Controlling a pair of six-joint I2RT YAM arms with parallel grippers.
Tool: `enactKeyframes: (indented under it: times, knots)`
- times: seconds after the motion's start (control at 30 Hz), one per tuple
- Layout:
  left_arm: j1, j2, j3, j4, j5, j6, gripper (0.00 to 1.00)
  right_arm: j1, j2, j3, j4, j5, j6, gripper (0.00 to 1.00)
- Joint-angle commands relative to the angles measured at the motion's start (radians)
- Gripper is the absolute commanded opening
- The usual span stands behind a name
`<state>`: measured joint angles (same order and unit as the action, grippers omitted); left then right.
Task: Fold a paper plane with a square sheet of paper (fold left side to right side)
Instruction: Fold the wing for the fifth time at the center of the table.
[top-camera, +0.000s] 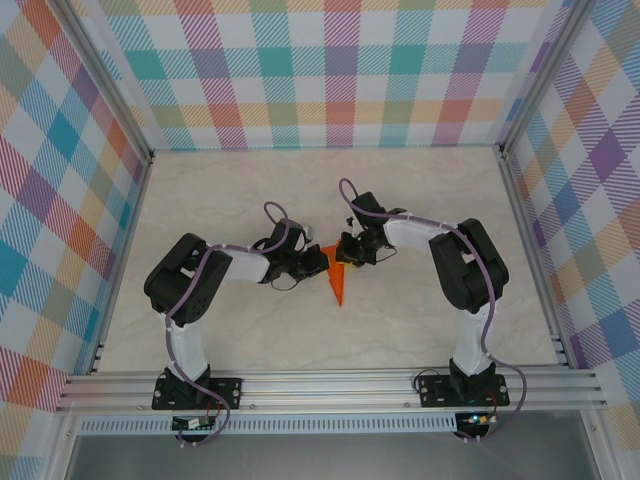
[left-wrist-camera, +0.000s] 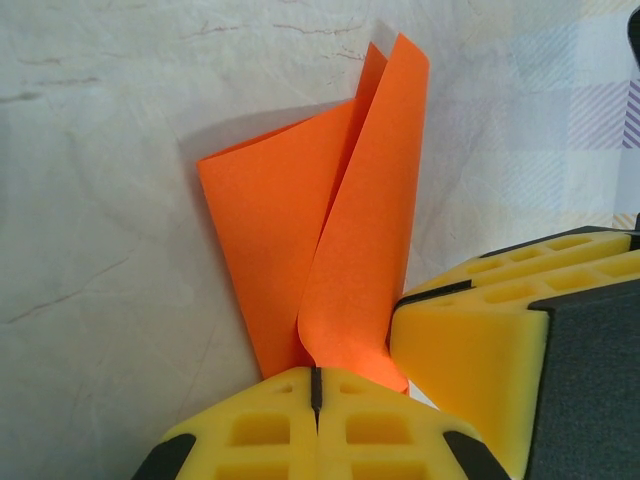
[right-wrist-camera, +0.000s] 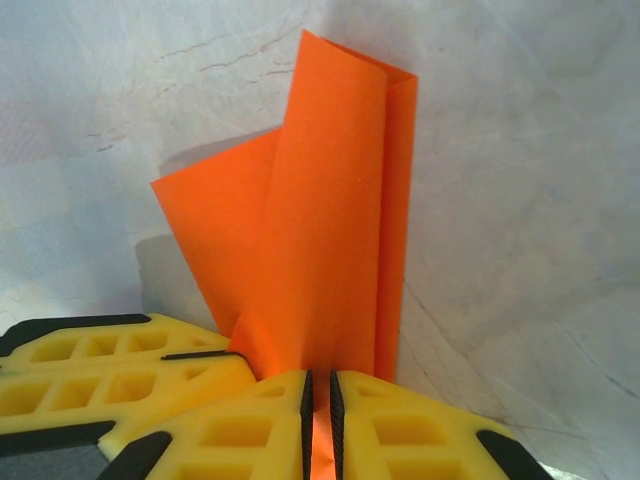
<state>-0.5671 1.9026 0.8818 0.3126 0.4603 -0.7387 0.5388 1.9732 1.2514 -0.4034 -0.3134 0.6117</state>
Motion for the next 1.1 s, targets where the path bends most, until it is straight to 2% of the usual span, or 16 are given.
enactKeyframes:
  times: [0.0,0.33,0.5,0.63,0.7,0.83,1.07]
  knots:
    - [-0.014,0.026,0.015,-0.041,-0.023,0.019,0.00,0.004,0.026,0.012,-0.044,0.025,-0.024,0.15]
    - [-0.014,-0.007,0.009,-0.041,-0.016,0.021,0.00,0.005,0.045,-0.042,-0.047,0.040,-0.028,0.13]
    - [-0.007,-0.091,-0.010,-0.064,-0.030,0.031,0.17,0.005,0.045,-0.075,-0.041,0.050,-0.030,0.13]
    - [-0.004,-0.202,-0.025,-0.147,-0.064,0.074,0.31,0.005,0.041,-0.082,-0.033,0.046,-0.030,0.13]
    - [-0.005,-0.252,-0.038,-0.171,-0.060,0.087,0.35,0.004,0.038,-0.081,-0.031,0.046,-0.030,0.13]
    - [-0.033,-0.314,-0.077,-0.148,-0.020,0.079,0.33,0.007,0.036,-0.081,-0.026,0.042,-0.029,0.13]
    - [-0.119,-0.286,-0.066,-0.041,0.054,0.022,0.28,0.007,0.038,-0.081,-0.024,0.040,-0.029,0.12]
